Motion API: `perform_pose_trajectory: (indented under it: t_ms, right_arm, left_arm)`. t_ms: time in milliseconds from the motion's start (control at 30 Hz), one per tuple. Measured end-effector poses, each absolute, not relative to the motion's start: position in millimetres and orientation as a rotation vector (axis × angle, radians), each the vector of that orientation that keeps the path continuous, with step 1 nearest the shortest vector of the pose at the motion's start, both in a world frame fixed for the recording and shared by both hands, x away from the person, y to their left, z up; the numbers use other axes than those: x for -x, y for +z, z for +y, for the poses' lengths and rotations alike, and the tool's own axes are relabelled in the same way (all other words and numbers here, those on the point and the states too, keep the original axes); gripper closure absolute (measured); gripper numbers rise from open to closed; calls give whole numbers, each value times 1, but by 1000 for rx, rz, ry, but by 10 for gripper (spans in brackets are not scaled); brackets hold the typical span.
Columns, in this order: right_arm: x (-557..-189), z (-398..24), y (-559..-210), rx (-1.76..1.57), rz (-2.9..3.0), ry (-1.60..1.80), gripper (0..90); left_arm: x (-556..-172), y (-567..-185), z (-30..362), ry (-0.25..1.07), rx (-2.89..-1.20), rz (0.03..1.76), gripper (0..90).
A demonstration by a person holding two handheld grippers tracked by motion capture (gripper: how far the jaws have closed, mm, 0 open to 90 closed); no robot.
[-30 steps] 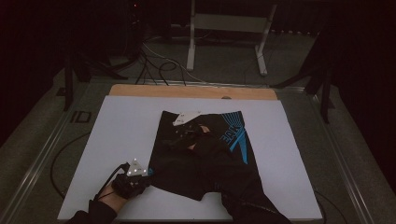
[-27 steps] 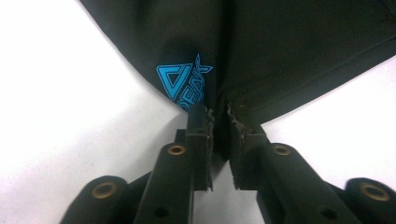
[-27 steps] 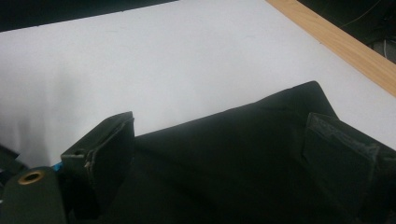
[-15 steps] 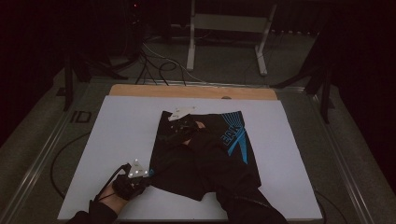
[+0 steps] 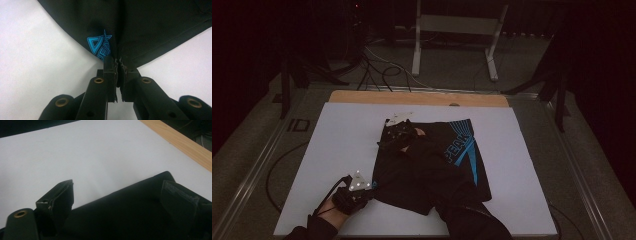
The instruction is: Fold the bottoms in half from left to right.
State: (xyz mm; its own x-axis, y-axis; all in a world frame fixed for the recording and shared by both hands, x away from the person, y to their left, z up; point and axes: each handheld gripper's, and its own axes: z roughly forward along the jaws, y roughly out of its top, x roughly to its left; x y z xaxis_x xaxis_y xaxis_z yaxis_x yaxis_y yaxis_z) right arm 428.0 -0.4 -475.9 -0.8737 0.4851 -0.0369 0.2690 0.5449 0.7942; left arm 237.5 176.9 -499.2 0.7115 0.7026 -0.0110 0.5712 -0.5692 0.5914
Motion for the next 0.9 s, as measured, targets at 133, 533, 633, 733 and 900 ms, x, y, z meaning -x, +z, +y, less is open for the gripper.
perform_pose_trajectory:
  t_ms: [133,533,633,733,900]
  right_arm:
    - [-436,8,-477,-716,2506,1204,130]
    - [-458,35,-487,-949,2415,1042,200]
    - [-463,39,-490,-986,2408,1022,251]
    - [-466,44,-494,-1024,2393,986,302]
    - [-468,50,-499,-1060,2370,930,376]
  left_arm:
    - [-238,-499,178,299,-2340,966,847]
    - [-238,-500,180,294,-2329,970,846]
    - [-238,-499,179,297,-2330,969,845]
    - [-238,-499,179,300,-2332,965,845]
    - [-238,-499,179,302,-2329,966,845]
